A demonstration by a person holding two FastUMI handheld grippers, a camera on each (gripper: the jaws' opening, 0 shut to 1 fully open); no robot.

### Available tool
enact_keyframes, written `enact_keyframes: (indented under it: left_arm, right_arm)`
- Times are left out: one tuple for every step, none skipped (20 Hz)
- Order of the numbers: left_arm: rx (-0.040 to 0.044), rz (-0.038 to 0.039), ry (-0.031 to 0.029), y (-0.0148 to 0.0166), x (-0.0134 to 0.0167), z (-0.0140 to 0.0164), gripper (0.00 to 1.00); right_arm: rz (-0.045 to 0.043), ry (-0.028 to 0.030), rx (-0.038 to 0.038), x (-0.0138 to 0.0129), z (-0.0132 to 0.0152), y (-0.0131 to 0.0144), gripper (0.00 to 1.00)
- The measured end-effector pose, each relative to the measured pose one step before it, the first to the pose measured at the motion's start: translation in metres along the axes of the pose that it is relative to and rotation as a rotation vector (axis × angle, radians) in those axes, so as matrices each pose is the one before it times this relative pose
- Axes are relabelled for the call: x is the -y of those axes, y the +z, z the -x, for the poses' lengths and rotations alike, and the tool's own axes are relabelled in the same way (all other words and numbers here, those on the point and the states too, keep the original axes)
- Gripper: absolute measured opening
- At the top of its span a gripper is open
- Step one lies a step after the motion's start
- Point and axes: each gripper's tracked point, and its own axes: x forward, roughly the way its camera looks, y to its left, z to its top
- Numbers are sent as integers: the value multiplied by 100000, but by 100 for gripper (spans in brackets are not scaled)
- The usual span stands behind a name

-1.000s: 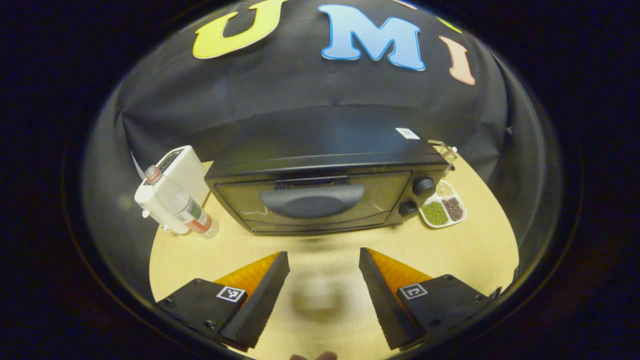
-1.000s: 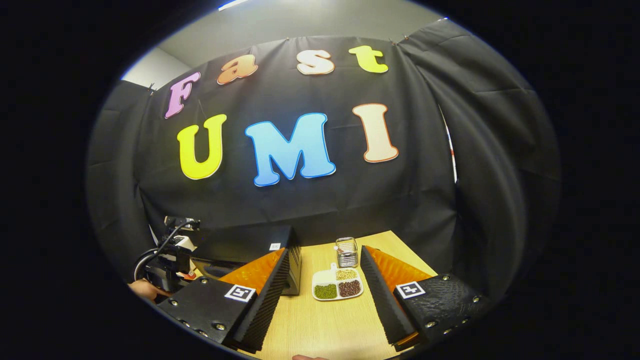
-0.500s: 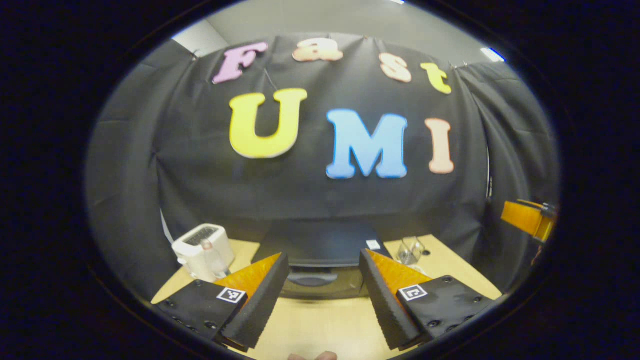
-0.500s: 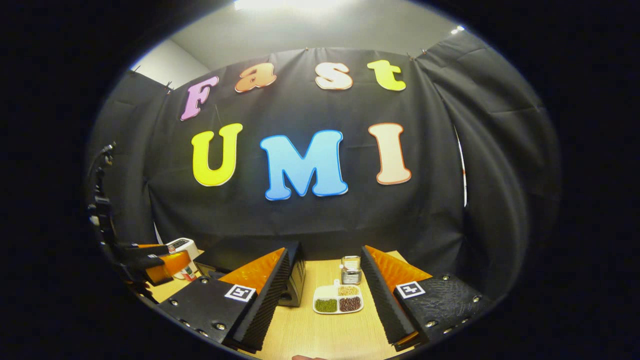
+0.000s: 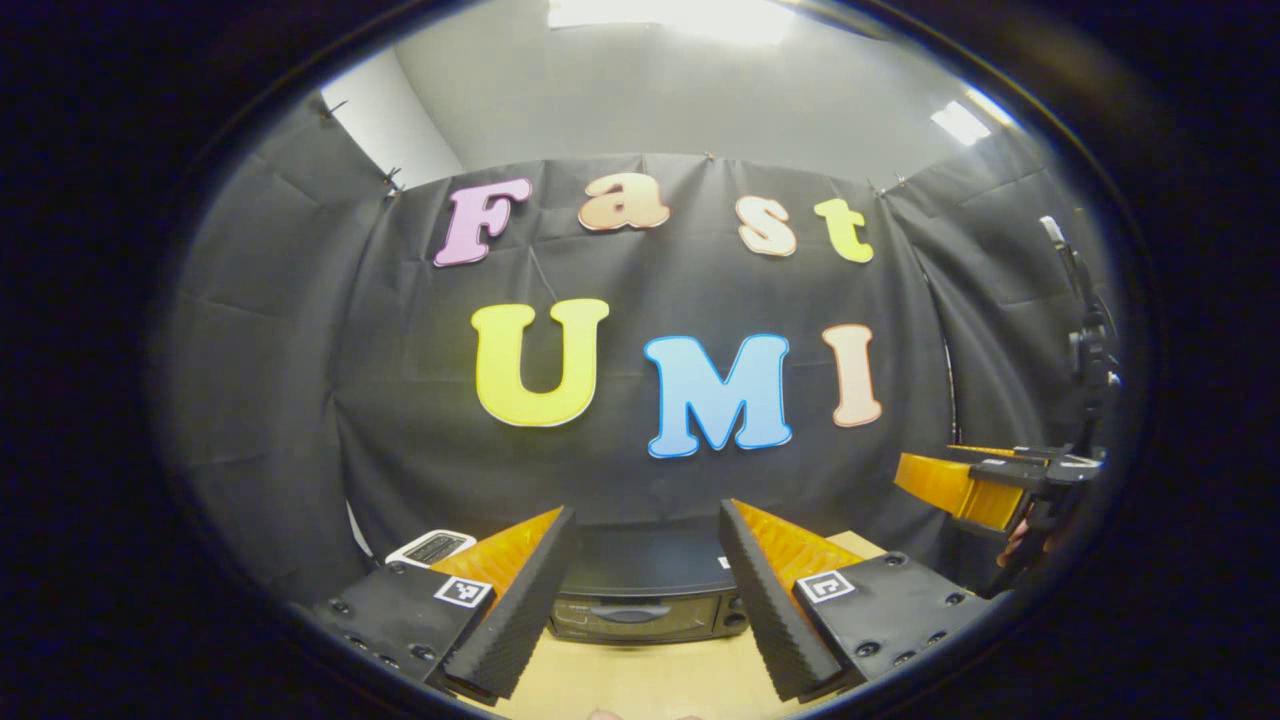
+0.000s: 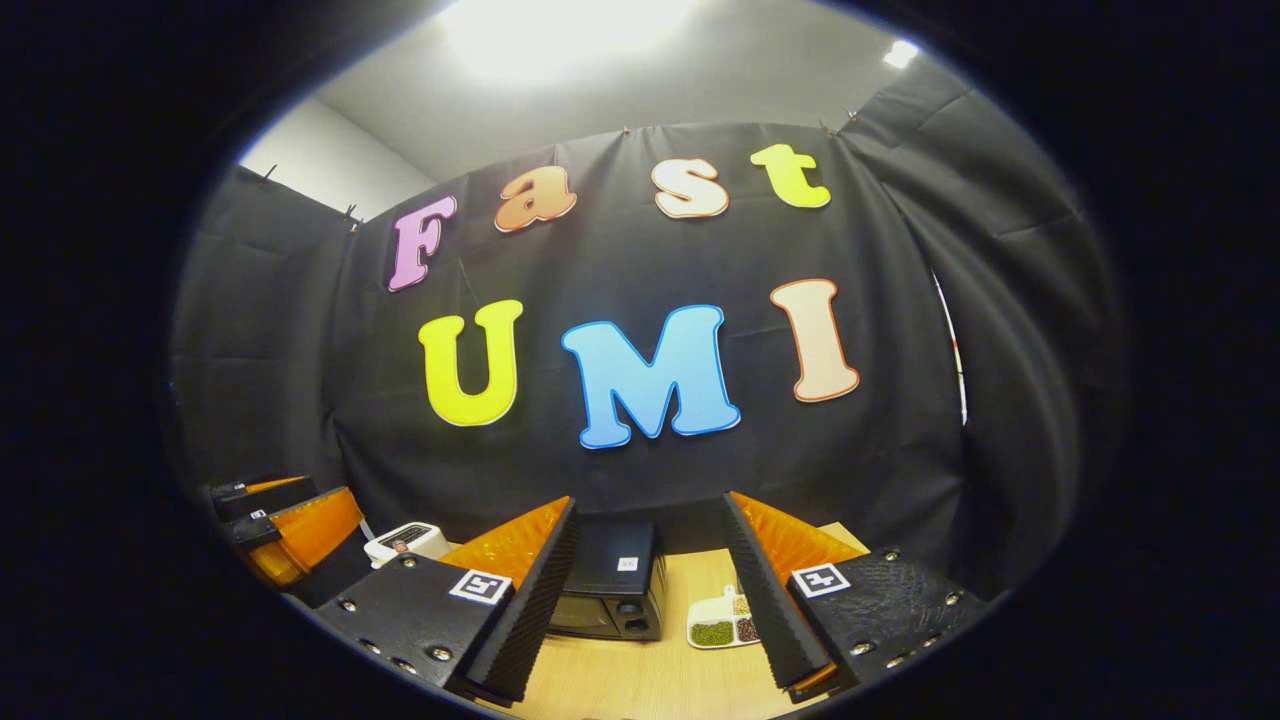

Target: Open the electric oven with the left hand, put the food in, and close the electric oven.

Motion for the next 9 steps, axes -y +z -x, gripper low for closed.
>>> enact_keyframes:
  left_arm:
    - [-238, 499, -57, 38, -118, 240, 98]
    - [-519, 699, -226, -90, -99, 41, 98]
    - [-165, 695, -439, -106, -236, 24, 98]
    - [-292, 686, -303, 25, -323, -16, 98]
    - [-159, 683, -349, 24, -470, 49, 98]
    - [-111, 258, -230, 29, -333, -23, 98]
    - [-284, -24, -170, -26, -295, 163, 98]
    - [-156, -99, -376, 86, -219, 85, 98]
    - [-233, -120, -535, -47, -137, 153, 98]
  right_arm:
    - [484, -327, 249, -135, 130, 92, 87]
    - [337, -297, 264, -109, 93, 160, 87]
    - [101, -572, 133, -151, 225, 94, 87]
    - [-5, -434, 138, -99, 217, 78, 87]
    - [138, -576, 159, -183, 171, 26, 87]
    - [281, -407, 230, -174, 234, 35, 87]
    - [289, -363, 196, -216, 208, 58, 87]
    - [80, -406, 146, -161, 231, 14, 87]
    - [7, 111, -127, -350, 222, -29, 87]
